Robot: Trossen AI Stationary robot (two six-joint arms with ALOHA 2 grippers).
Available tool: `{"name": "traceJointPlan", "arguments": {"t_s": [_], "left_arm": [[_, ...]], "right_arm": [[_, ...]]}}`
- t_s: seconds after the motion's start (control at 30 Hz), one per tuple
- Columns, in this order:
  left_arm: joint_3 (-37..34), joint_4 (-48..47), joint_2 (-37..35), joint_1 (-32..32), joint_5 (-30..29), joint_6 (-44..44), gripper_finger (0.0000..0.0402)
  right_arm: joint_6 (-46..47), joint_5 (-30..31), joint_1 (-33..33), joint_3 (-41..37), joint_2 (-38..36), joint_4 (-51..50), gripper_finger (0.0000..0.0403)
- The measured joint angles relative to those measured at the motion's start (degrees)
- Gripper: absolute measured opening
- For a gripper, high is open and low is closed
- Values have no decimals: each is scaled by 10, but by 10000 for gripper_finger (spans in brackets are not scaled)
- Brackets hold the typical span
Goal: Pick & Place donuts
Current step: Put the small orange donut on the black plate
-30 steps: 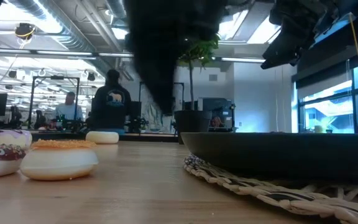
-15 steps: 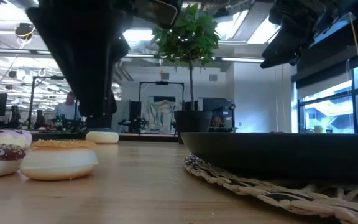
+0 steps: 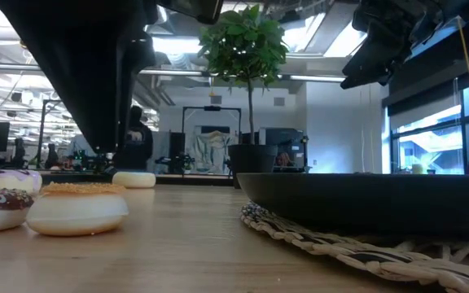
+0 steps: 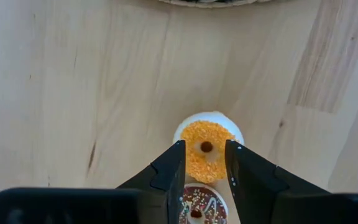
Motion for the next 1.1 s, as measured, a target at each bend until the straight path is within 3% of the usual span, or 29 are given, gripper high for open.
{"name": "traceJointPlan", "arguments": {"t_s": [0.8,1.1], "left_arm": [[-7,-66,0,2,-44,-37,52],[-106,46,-63,3,-58,-20,29]], "right_arm": [[-2,0,0,0,0,0,214],[-2,1,0,0,0,2,214]]}}
